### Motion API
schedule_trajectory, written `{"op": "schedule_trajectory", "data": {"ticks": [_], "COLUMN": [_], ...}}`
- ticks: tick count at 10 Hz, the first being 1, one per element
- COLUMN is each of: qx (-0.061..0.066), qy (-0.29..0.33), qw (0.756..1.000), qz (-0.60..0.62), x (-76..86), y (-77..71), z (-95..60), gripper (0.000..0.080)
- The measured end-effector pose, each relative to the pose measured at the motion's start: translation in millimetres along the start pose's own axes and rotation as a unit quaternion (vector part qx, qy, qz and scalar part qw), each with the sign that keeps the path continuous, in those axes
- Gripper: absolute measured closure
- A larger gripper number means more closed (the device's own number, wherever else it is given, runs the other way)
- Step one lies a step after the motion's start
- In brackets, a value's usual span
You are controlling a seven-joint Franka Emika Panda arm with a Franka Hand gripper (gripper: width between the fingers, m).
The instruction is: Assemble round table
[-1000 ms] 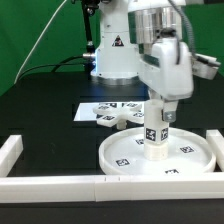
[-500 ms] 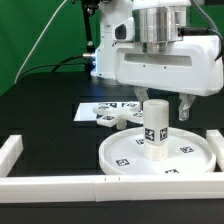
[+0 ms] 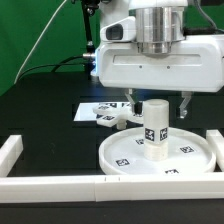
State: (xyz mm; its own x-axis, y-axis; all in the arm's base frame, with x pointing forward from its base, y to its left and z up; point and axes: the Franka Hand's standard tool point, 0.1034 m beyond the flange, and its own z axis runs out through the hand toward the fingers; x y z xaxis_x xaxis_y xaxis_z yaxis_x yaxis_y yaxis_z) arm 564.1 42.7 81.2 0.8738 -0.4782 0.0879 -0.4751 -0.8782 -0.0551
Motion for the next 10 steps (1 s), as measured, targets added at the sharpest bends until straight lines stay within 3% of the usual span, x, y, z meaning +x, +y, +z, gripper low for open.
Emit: {"op": "schedule_trajectory", "data": {"ticks": [1,5,7,8,10], "qx": [-0.001,0.003,0.007,0.014,0.023], "qy": [0.000,-0.002,-0.008,-0.008,-0.016], "qw": [1.000,0.981,0.938,0.914,0.854], "qz": [0.009,0.192,0.346,0.405,0.520], "x": [0.4,0.9,-1.1,-1.6,-2.8], "y": [1.2,3.4,3.0,3.7,2.0], "z": [0.1,1.1,1.4,1.7,1.8], "gripper": [0.0394,0.0393,0.0393,0.0393,0.0393]}}
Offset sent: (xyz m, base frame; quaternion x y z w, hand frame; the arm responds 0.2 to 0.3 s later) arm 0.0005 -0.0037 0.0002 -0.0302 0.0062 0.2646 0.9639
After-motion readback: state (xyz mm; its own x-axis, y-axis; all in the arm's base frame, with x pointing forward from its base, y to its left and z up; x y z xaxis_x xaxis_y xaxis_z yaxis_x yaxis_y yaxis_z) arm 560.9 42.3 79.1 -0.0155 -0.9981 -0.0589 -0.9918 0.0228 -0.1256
